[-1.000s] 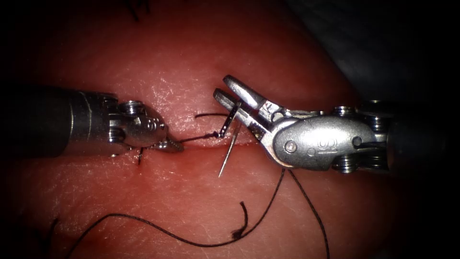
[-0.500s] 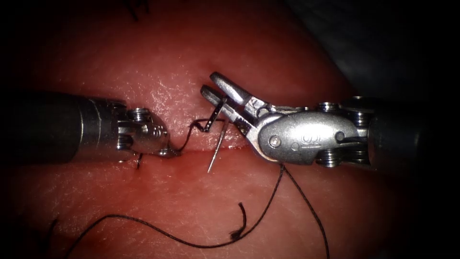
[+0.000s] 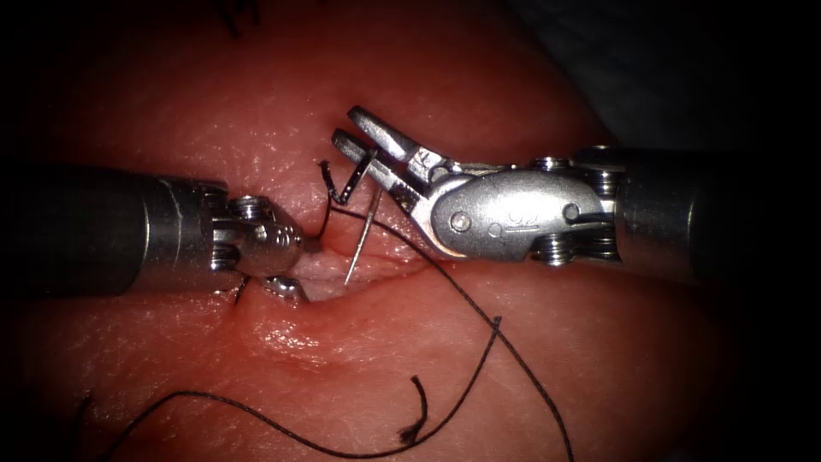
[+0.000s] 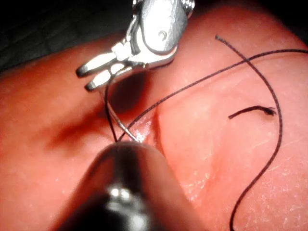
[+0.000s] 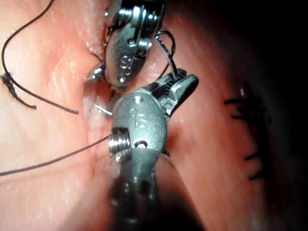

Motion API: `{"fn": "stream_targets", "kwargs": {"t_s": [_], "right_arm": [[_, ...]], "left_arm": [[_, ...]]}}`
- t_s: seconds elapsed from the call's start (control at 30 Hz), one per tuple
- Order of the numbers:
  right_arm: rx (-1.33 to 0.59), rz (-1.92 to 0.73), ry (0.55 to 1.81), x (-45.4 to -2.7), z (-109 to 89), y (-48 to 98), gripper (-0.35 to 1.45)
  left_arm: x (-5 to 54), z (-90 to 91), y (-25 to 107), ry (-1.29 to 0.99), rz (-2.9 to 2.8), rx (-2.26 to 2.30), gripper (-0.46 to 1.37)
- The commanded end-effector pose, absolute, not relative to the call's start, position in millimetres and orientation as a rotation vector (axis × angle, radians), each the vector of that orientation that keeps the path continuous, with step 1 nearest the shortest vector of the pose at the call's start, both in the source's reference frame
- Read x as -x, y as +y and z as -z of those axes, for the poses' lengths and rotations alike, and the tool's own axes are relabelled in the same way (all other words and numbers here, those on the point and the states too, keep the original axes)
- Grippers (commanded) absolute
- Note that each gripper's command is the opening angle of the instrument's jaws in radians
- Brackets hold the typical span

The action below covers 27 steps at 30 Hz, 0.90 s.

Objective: Wound Closure
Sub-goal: Insert the left gripper into the wound, then use the right gripper to throw the needle through the bottom of the wound

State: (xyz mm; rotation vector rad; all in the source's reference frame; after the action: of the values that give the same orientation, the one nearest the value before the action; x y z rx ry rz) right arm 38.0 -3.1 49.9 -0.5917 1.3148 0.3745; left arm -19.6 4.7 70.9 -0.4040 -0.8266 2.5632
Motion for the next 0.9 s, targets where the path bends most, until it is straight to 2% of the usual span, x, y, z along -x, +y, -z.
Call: {"fn": "stream_targets", "kwargs": {"t_s": [0.03, 0.2, 0.43, 0.53, 0.9], "right_arm": [[0.603, -0.365, 1.321, -38.2, -50.1, -3.1, -0.35], [0.639, -0.333, 1.33, -39.4, -51.6, -4.4, -0.35], [0.653, -0.305, 1.338, -40.4, -52.6, -5.5, -0.35], [0.652, -0.299, 1.34, -40.7, -52.7, -6.1, -0.35], [0.622, -0.33, 1.354, -40.7, -52.5, -5.7, -0.35]], "left_arm": [[19.5, -70.8, 4.7, -0.818, -2.566, 0.402, 0.94], [19.6, -70.1, 4.7, -0.822, -2.563, 0.401, 0.8], [19.6, -69.3, 5.4, -0.837, -2.553, 0.4, 0.8], [19.7, -68.6, 6.0, -0.806, -2.531, 0.447, 0.71], [19.8, -66.1, 7.4, -0.721, -2.504, 0.536, 0.72]]}}
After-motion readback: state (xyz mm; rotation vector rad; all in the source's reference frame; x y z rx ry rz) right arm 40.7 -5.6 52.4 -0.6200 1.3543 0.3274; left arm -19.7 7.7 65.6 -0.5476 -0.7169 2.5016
